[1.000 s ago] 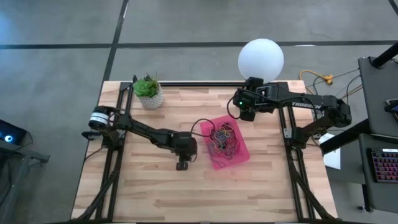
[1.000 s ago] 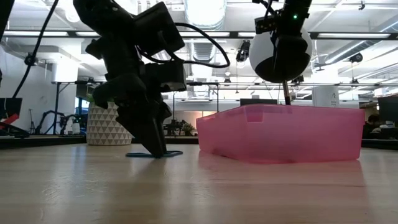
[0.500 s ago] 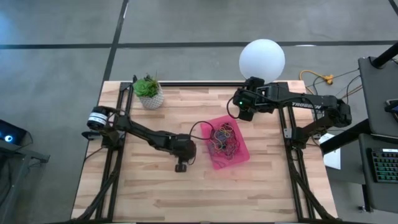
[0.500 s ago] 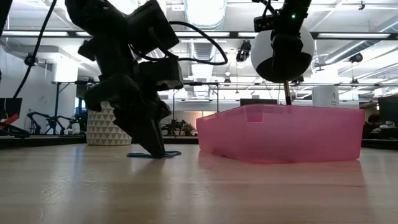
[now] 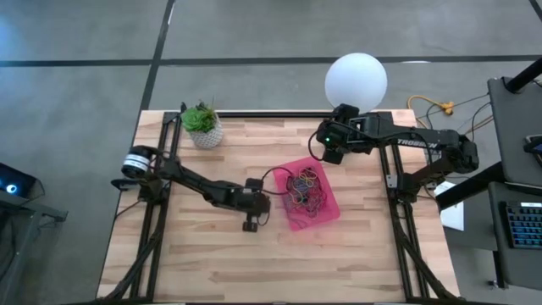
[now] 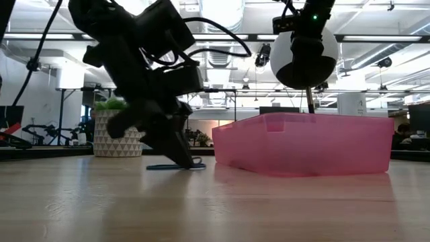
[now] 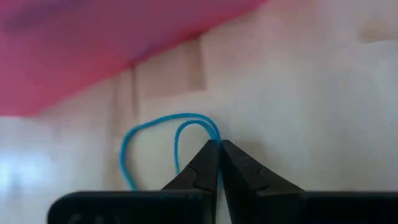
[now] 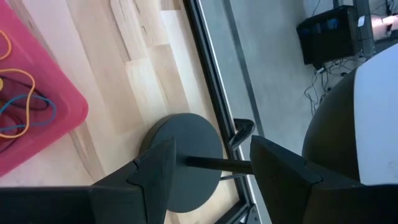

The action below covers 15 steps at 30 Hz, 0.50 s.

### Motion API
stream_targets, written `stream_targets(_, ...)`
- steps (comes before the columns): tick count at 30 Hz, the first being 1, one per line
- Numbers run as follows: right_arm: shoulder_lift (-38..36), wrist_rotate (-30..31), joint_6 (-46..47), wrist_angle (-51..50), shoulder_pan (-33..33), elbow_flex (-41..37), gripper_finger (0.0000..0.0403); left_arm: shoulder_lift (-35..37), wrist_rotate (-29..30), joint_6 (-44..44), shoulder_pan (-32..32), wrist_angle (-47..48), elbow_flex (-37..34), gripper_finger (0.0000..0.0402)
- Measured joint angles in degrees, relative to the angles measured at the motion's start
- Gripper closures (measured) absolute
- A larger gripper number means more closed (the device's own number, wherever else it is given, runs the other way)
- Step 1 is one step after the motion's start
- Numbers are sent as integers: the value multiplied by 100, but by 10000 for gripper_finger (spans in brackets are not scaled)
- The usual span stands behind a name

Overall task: Pick and place rubber bands into bin
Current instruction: Put the blue rubber band into the pink bin

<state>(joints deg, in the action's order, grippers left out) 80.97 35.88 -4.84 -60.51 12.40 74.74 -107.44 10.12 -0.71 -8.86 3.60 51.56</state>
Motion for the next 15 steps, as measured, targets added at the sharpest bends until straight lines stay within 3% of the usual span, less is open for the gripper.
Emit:
stream_targets(5, 0, 4, 189, -8, 0, 0, 209, 290, 750, -819, 192, 12, 183, 401)
stream_targets(10, 0, 13, 472, -12, 0, 2, 209, 612, 1932, -1784, 590, 214, 387, 401)
stream_targets(15, 0, 13, 790, -28, -2, 2, 209, 1251, 2138, -2579, 1003, 388, 705, 401)
